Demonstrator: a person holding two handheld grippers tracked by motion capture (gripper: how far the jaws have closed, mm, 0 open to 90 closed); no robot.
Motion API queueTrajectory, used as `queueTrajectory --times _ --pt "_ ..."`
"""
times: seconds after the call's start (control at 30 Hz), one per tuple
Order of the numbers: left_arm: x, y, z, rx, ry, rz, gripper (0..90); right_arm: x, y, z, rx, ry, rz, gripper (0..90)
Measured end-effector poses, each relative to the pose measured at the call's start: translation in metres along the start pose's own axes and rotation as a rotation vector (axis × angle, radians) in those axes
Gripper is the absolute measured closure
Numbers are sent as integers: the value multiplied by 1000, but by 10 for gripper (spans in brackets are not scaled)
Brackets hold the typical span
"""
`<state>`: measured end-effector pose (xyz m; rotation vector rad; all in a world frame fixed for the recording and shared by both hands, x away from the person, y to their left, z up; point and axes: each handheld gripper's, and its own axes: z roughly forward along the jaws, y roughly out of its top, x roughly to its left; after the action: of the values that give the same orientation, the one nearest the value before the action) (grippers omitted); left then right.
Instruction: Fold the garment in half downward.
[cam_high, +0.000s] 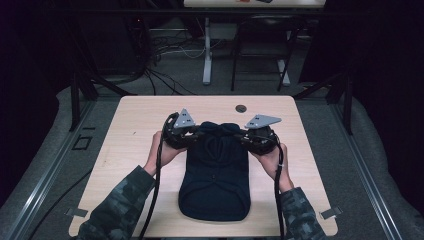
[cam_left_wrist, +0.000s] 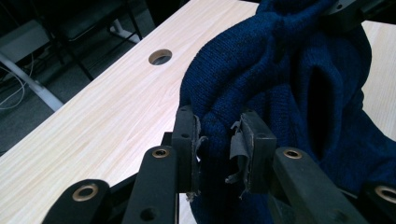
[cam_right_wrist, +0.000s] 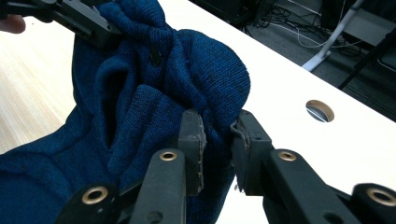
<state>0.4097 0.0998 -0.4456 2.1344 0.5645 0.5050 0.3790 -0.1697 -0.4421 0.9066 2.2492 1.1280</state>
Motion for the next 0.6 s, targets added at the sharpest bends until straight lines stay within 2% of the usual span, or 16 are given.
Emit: queueTrajectory --times 0.07,0.13,0.2,0.5,0.6 --pt "2 0 -1 -17 -11 -20 710 1 0 -2 -12 -11 -8 758" --pt "4 0 -3 -29 -22 -39 708 5 1 -5 -55 -35 -31 772" --pt "6 1 -4 -16 -38 -53 700 8 1 -7 -74 -50 -58 777" --pt "8 0 -2 8 -71 -54 605 15 2 -10 -151 -61 -106 785" --pt "8 -2 1 23 -88 -60 610 15 3 -11 -145 -50 -122 785"
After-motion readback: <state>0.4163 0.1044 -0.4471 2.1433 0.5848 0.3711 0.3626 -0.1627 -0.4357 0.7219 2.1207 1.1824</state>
